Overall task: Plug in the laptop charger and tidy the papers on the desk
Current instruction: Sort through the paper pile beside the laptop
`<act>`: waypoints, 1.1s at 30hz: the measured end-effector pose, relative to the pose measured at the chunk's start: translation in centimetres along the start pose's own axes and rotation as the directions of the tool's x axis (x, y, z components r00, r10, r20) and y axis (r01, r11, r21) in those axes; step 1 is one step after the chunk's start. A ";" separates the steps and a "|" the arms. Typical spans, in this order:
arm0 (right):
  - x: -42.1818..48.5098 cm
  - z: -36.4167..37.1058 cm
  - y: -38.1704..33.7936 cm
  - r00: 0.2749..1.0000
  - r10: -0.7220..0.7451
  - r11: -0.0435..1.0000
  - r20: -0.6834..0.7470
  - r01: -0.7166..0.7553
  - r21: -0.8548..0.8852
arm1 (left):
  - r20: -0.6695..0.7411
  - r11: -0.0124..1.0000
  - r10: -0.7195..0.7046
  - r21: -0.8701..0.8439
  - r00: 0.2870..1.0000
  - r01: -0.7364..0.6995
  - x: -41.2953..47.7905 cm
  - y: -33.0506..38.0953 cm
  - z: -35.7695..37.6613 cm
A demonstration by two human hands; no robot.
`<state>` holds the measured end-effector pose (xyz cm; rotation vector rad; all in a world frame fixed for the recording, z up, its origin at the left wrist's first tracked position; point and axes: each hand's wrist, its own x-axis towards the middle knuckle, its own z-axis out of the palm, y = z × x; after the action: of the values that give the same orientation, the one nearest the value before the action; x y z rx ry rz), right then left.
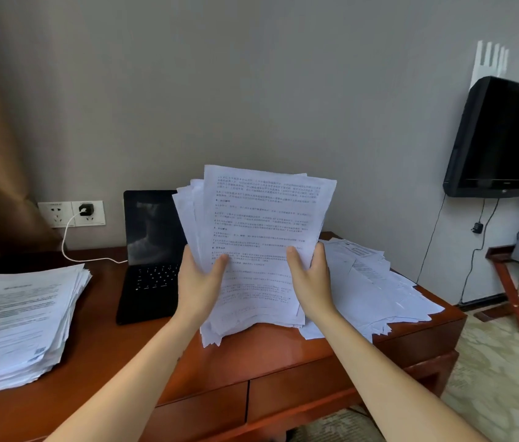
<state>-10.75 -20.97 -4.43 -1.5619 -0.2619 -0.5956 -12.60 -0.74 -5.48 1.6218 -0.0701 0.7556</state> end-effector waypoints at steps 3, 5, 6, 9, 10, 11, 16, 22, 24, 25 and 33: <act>0.4 -0.1 -0.7 1.000 -0.003 1.000 0.017 0.004 -0.016 | 0.037 0.999 0.016 0.044 0.999 -0.018 0.6 1.0 0.4; 0.5 -0.2 -0.7 0.999 0.001 0.999 0.044 0.001 -0.032 | 0.075 0.998 0.021 0.065 0.997 -0.026 0.8 1.3 0.6; 0.4 -0.3 -0.7 0.998 0.007 0.999 0.055 -0.005 -0.037 | 0.077 0.998 0.012 0.053 0.997 -0.017 0.9 1.4 0.7; 0.3 -0.4 -0.4 0.999 0.008 0.998 0.051 -0.005 -0.057 | -0.007 0.999 -0.032 -0.037 0.999 0.032 1.0 1.5 0.8; 0.2 -0.4 -0.2 0.999 0.003 0.997 0.052 0.001 -0.072 | -0.029 0.999 -0.032 -0.045 0.999 0.031 0.9 1.5 0.8; 0.2 -0.3 -0.1 0.998 -0.004 0.996 0.056 0.009 -0.084 | -0.044 0.999 -0.020 -0.040 0.999 0.018 0.8 1.4 0.8; 0.1 0.2 -0.3 0.998 -0.061 0.995 0.029 0.064 -0.080 | -0.099 0.998 0.055 -0.034 0.994 -0.059 0.5 1.9 0.8; 0.5 0.4 -1.0 0.997 -0.082 0.996 -0.006 0.081 -0.039 | -0.083 0.988 0.147 -0.028 0.986 -0.150 0.9 2.8 0.9; -0.2 0.3 -0.4 0.998 -0.048 0.997 0.036 0.050 -0.060 | -0.040 0.997 0.077 -0.018 0.996 -0.078 0.6 2.2 0.9; -0.5 0.2 0.0 0.998 -0.038 0.997 0.054 0.042 -0.071 | -0.026 0.999 0.039 -0.011 0.999 -0.039 0.4 1.8 0.9; -0.6 0.4 0.2 0.998 -0.009 0.994 0.066 0.016 -0.111 | -0.012 0.999 -0.035 0.026 0.999 0.036 1.0 1.2 0.3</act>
<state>-11.05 -20.51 -4.88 -1.6910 -0.2923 -0.5778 -12.24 -0.96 -3.94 1.6390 -0.0234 0.7410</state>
